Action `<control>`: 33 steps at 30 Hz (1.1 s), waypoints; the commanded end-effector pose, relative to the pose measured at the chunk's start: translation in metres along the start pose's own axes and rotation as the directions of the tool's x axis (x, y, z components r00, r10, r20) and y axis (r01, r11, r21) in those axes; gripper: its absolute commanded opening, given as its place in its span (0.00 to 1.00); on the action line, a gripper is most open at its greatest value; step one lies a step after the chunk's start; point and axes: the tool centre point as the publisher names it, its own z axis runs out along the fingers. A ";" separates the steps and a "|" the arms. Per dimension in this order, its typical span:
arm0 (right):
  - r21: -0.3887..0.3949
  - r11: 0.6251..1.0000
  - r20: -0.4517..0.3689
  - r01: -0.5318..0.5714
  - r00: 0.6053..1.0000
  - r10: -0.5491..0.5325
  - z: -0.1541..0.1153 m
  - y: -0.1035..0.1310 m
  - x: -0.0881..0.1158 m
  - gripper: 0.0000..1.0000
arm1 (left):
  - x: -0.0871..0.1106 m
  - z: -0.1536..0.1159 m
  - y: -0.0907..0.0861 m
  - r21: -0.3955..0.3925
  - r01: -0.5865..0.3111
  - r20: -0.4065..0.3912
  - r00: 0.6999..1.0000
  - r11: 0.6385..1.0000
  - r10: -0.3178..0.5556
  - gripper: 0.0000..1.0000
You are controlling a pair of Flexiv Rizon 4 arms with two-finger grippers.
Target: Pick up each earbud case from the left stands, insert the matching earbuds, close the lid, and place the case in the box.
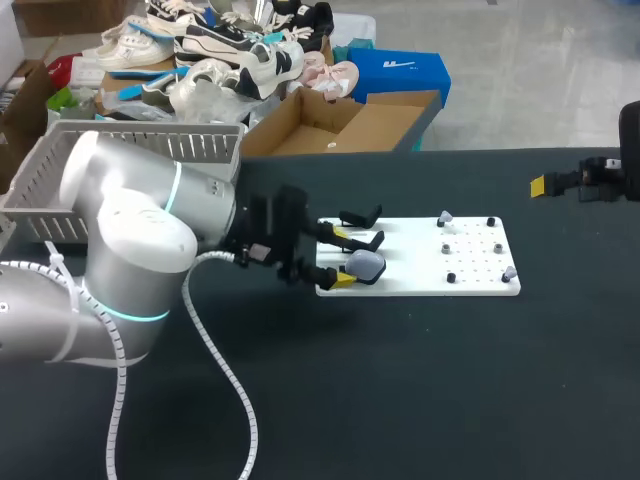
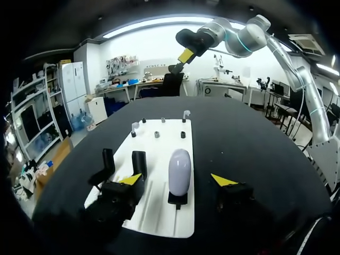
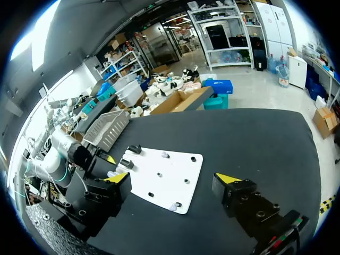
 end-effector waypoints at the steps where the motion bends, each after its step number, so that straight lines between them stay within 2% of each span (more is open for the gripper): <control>1: 0.001 1.000 -0.002 0.001 1.000 -0.001 -0.001 0.000 0.000 1.00 | 0.000 0.002 0.002 0.008 0.012 -0.010 1.000 1.000 -0.012 0.75; 5: 0.001 1.000 -0.002 0.001 1.000 -0.001 -0.001 0.000 0.000 1.00 | 0.001 0.003 0.003 0.004 0.020 -0.013 1.000 1.000 -0.020 0.77; 16: 0.001 1.000 -0.002 0.001 1.000 -0.001 -0.001 0.000 0.000 1.00 | -0.001 0.010 0.000 0.018 0.033 -0.020 0.999 0.999 -0.033 0.69; 18: 0.001 1.000 -0.002 0.001 1.000 -0.001 -0.001 0.000 0.000 1.00 | -0.001 0.012 0.000 0.020 0.032 -0.021 0.999 0.999 -0.032 0.65; 19: 0.001 1.000 -0.002 0.001 1.000 -0.001 -0.001 0.000 0.000 1.00 | -0.001 0.013 -0.001 0.022 0.035 -0.022 0.999 0.999 -0.034 0.61; 20: 0.001 1.000 -0.002 0.001 1.000 -0.001 -0.001 0.000 0.000 1.00 | -0.001 0.013 -0.001 0.023 0.037 -0.023 0.999 0.999 -0.036 0.51; 27: 0.001 1.000 -0.002 0.001 1.000 -0.001 -0.001 0.000 0.000 1.00 | -0.001 0.015 -0.001 0.020 0.037 -0.025 0.999 0.999 -0.037 0.56; 33: 0.001 1.000 -0.002 0.001 1.000 -0.001 -0.001 0.000 0.000 1.00 | -0.001 0.016 -0.001 0.021 0.037 -0.028 0.999 0.999 -0.036 0.50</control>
